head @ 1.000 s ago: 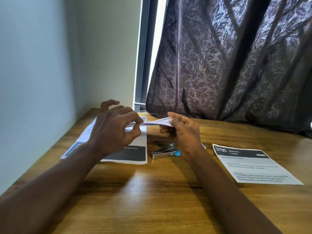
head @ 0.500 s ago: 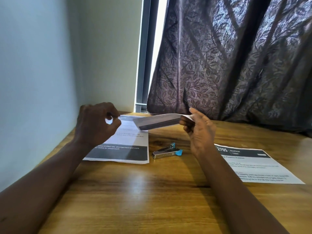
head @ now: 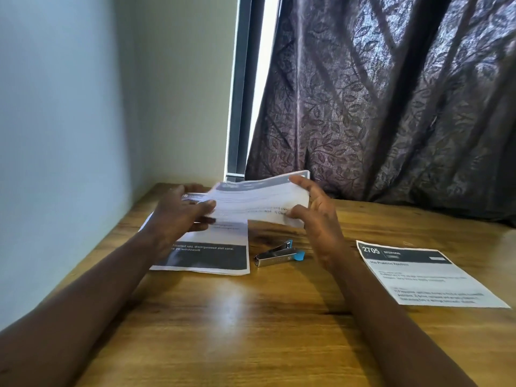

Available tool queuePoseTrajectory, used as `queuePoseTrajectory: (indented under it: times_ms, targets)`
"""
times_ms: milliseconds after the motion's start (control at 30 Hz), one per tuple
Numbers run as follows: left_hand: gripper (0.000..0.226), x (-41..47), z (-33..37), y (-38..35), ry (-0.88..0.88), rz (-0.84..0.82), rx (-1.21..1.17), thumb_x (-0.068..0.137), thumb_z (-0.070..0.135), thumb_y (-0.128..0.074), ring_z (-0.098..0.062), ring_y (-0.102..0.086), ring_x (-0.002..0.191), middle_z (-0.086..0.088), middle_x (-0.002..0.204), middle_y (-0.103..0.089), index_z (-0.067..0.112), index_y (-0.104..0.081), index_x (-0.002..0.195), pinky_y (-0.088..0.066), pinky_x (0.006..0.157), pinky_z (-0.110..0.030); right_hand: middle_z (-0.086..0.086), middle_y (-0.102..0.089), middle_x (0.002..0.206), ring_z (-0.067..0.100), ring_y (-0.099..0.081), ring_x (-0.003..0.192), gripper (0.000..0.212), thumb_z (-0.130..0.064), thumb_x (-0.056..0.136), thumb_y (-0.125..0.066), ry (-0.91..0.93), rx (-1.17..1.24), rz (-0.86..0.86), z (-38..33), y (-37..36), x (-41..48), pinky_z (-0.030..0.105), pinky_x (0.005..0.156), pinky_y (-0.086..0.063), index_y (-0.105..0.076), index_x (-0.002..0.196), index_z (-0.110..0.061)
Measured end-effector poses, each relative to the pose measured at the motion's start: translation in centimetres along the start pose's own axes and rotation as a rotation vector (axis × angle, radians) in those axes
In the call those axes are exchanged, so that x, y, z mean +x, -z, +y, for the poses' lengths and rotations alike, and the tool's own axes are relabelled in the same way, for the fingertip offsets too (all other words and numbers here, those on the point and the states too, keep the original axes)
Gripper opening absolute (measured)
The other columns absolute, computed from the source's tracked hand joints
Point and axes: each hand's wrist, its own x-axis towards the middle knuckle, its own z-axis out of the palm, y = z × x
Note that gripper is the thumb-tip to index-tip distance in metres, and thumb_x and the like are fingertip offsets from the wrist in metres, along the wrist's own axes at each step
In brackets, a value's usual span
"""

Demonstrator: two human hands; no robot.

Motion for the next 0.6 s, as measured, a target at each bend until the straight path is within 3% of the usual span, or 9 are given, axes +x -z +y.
queuePoseTrajectory:
  times_ms: [100, 167, 267, 367, 467, 600]
  targets:
    - [0.063, 0.8, -0.1, 0.7, -0.008, 0.043, -0.114, 0.081, -0.003, -0.078, -0.03, -0.077, 0.094, -0.012, 0.112, -0.076, 0.014, -0.051, 0.135, -0.062, 0.083, -0.052, -0.004, -0.063, 0.125, 0.016, -0.064, 0.113, 0.08, 0.011, 0.09, -0.056, 0.044, -0.133, -0.082, 0.3, 0.2, -0.2, 0.029, 0.084, -0.06, -0.036, 0.15, -0.039]
    - [0.068, 0.8, -0.2, 1.0, -0.024, 0.035, -0.144, 0.079, -0.007, -0.077, -0.034, -0.075, 0.1, -0.01, 0.113, -0.077, 0.014, -0.05, 0.137, -0.059, 0.088, -0.06, -0.008, -0.065, 0.125, 0.017, -0.066, 0.113, 0.091, 0.009, 0.09, -0.058, 0.049, -0.182, -0.096, 0.6, 0.2, -0.3, 0.036, 0.089, -0.061, -0.024, 0.155, -0.046]
    - [0.072, 0.3, -0.1, 0.6, -0.076, 0.008, -0.065, 0.079, -0.01, -0.076, -0.037, -0.074, 0.101, -0.016, 0.111, -0.076, 0.018, -0.049, 0.139, -0.059, 0.087, -0.058, -0.004, -0.062, 0.135, 0.016, -0.066, 0.115, 0.092, -0.007, 0.093, -0.067, 0.056, -0.242, -0.022, 0.9, 0.1, -0.1, 0.042, 0.096, -0.057, -0.015, 0.156, -0.05]
    - [0.073, -0.4, 0.0, -0.1, -0.117, -0.091, -0.024, 0.081, -0.011, -0.073, -0.034, -0.077, 0.095, -0.013, 0.103, -0.079, 0.024, -0.046, 0.139, -0.063, 0.078, -0.051, -0.004, -0.063, 0.131, 0.013, -0.065, 0.113, 0.081, -0.023, 0.093, -0.072, 0.106, -0.347, 0.141, 0.9, 0.2, 0.0, 0.036, 0.098, -0.055, -0.025, 0.158, -0.037]
    - [0.065, -0.9, 0.0, -0.7, -0.123, -0.144, -0.026, 0.086, -0.005, -0.071, -0.033, -0.077, 0.095, -0.012, 0.106, -0.079, 0.028, -0.048, 0.137, -0.064, 0.075, -0.048, 0.0, -0.07, 0.122, 0.015, -0.069, 0.106, 0.061, -0.016, 0.094, -0.07, 0.088, -0.343, 0.215, 1.1, 0.8, 0.4, 0.042, 0.094, -0.059, -0.044, 0.147, -0.032]
    - [0.05, -1.0, 0.0, -1.1, -0.208, -0.069, 0.023, 0.093, 0.012, -0.071, -0.029, -0.077, 0.092, -0.009, 0.107, -0.078, 0.03, -0.053, 0.135, -0.064, 0.073, -0.043, 0.002, -0.073, 0.117, 0.017, -0.071, 0.101, 0.052, -0.008, 0.093, -0.067, 0.031, -0.317, 0.189, 0.4, 1.4, 0.4, 0.044, 0.092, -0.06, -0.053, 0.14, -0.027]
